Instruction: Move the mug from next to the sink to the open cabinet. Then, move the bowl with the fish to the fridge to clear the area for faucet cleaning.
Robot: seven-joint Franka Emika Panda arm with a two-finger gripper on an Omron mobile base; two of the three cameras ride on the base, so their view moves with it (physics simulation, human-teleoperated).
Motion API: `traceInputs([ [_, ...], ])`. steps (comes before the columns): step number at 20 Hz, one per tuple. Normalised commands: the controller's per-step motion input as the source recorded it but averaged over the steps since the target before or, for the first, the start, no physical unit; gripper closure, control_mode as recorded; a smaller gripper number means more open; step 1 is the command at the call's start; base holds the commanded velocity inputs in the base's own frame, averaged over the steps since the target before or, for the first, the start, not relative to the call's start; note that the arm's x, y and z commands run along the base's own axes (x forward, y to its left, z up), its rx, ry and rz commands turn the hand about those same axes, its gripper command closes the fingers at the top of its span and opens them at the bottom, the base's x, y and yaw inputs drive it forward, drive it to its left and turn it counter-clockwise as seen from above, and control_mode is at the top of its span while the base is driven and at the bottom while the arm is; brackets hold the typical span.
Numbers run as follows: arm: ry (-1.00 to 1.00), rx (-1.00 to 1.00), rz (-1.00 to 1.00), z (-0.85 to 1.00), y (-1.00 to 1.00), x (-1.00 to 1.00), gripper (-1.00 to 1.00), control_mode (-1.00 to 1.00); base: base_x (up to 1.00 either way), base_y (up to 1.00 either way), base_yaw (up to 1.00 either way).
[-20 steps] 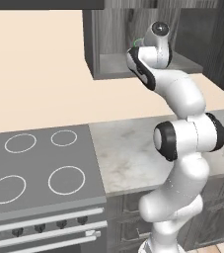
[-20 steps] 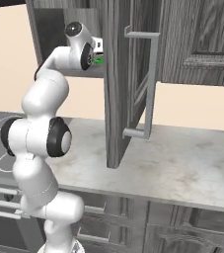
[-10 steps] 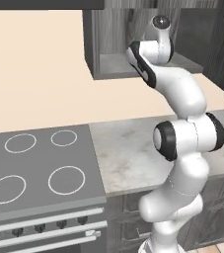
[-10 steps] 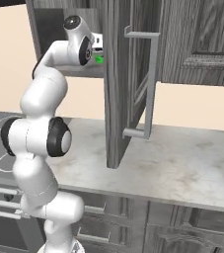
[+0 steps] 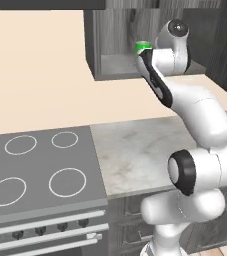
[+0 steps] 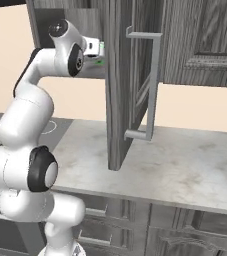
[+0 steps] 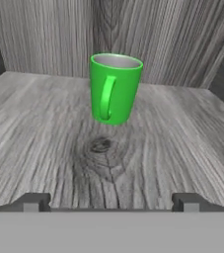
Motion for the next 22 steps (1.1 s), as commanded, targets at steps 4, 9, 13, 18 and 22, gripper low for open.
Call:
traceInputs([
  [4,0.08,0.0,-0.1,-0.88,0.25,-1.0,-1.0,-1.0,0.0,0.0,0.0],
  [9,0.11,0.0,-0.12,-1.0,0.19,-1.0,-1.0,-1.0,0.0,0.0,0.0],
  [13,0.16,0.01,-0.03,-0.75,-0.03,-0.84,-1.0,-1.0,0.0,0.0,0.0],
  [18,0.08,0.03,-0.05,-0.42,0.0,-0.48,-1.0,-1.0,0.0,0.0,0.0],
  [22,0.0,0.0,0.0,0.0,0.0,0.0,-1.0,1.0,-0.94,0.16,-0.68],
])
